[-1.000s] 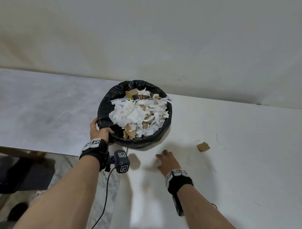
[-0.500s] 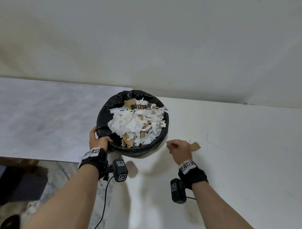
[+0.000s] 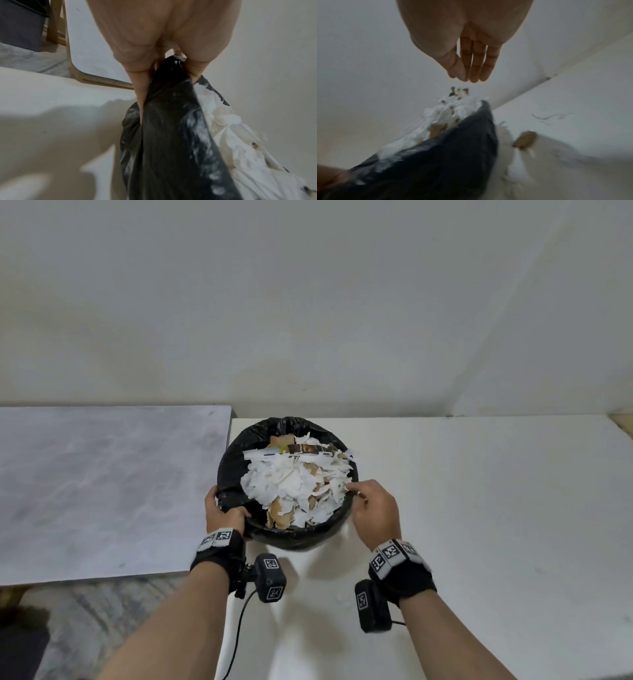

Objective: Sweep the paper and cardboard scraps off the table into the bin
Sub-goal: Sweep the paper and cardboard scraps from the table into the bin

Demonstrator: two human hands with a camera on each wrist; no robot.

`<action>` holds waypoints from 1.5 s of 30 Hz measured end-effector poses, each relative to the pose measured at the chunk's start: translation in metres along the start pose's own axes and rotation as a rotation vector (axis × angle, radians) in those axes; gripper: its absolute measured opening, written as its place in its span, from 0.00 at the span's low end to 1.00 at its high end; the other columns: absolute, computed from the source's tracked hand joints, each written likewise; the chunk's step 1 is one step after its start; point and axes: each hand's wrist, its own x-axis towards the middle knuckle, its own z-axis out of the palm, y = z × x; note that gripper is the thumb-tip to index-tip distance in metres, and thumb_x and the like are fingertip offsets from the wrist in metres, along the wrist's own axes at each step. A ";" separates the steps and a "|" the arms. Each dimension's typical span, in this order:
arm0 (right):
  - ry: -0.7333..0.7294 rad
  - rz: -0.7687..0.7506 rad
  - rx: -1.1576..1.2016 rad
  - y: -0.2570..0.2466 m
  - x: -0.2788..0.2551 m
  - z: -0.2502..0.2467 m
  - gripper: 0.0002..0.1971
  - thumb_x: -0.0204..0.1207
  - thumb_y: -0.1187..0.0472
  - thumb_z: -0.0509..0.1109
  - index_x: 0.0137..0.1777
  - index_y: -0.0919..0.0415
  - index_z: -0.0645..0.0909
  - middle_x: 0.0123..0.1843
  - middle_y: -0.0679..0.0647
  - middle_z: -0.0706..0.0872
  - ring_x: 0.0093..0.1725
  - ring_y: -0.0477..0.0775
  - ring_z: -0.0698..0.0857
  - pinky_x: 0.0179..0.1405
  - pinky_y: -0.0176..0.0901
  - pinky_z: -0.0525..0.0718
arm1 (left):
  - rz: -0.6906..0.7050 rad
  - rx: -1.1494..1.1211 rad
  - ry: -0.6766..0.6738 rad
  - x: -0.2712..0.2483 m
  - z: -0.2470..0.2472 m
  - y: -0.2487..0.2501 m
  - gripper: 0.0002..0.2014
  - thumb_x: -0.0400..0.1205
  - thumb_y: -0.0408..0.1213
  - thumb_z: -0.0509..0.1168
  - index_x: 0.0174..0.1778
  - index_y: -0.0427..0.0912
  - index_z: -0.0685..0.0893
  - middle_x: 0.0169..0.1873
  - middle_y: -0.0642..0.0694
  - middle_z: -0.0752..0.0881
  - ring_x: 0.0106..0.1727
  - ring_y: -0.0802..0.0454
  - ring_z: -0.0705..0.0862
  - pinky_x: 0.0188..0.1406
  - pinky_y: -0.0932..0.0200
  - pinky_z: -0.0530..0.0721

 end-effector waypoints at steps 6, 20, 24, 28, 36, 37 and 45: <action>-0.274 0.318 -0.193 0.079 -0.053 -0.003 0.15 0.75 0.64 0.70 0.61 0.56 0.84 0.60 0.56 0.83 0.49 0.52 0.82 0.58 0.45 0.81 | 0.002 0.058 -0.034 0.006 -0.003 -0.022 0.48 0.72 0.22 0.65 0.82 0.66 0.58 0.68 0.41 0.80 0.57 0.33 0.84 0.54 0.30 0.87; -0.676 0.208 -0.411 0.095 -0.117 0.069 0.14 0.78 0.69 0.63 0.60 0.60 0.85 0.60 0.59 0.83 0.60 0.61 0.83 0.50 0.37 0.74 | -0.109 0.160 -0.135 0.013 -0.002 -0.022 0.49 0.81 0.24 0.63 0.84 0.69 0.43 0.67 0.42 0.77 0.46 0.34 0.87 0.32 0.36 0.90; -0.552 0.334 -0.253 0.092 -0.105 0.057 0.10 0.76 0.69 0.68 0.52 0.62 0.89 0.52 0.60 0.90 0.50 0.60 0.89 0.54 0.44 0.86 | -0.095 0.146 -0.129 0.011 -0.001 -0.019 0.47 0.80 0.20 0.60 0.85 0.64 0.46 0.66 0.38 0.78 0.40 0.37 0.86 0.17 0.47 0.86; -0.235 0.382 0.027 0.075 -0.075 0.035 0.07 0.73 0.70 0.72 0.45 0.61 0.91 0.40 0.57 0.90 0.31 0.46 0.86 0.44 0.43 0.90 | -0.076 0.129 -0.107 0.004 -0.001 -0.015 0.47 0.76 0.17 0.59 0.84 0.63 0.52 0.65 0.37 0.79 0.42 0.35 0.85 0.34 0.34 0.89; -0.216 0.124 0.072 0.002 -0.023 0.006 0.15 0.79 0.67 0.63 0.60 0.59 0.86 0.50 0.55 0.91 0.48 0.51 0.87 0.53 0.44 0.86 | -0.047 0.108 -0.123 -0.031 0.008 -0.012 0.48 0.73 0.16 0.59 0.84 0.62 0.56 0.62 0.40 0.81 0.42 0.33 0.85 0.25 0.39 0.89; -0.242 0.105 0.049 0.001 -0.021 0.003 0.16 0.79 0.67 0.62 0.62 0.57 0.85 0.53 0.54 0.91 0.51 0.52 0.88 0.56 0.47 0.86 | -0.042 0.102 -0.132 -0.036 0.012 -0.011 0.48 0.73 0.15 0.59 0.84 0.61 0.57 0.62 0.39 0.81 0.42 0.33 0.85 0.26 0.38 0.89; -0.036 0.275 0.072 0.065 -0.019 -0.063 0.15 0.75 0.69 0.66 0.55 0.54 0.88 0.52 0.53 0.90 0.50 0.49 0.86 0.56 0.41 0.84 | -0.052 0.037 -0.152 -0.066 0.042 -0.013 0.46 0.74 0.15 0.57 0.82 0.63 0.59 0.58 0.41 0.80 0.43 0.31 0.85 0.30 0.39 0.89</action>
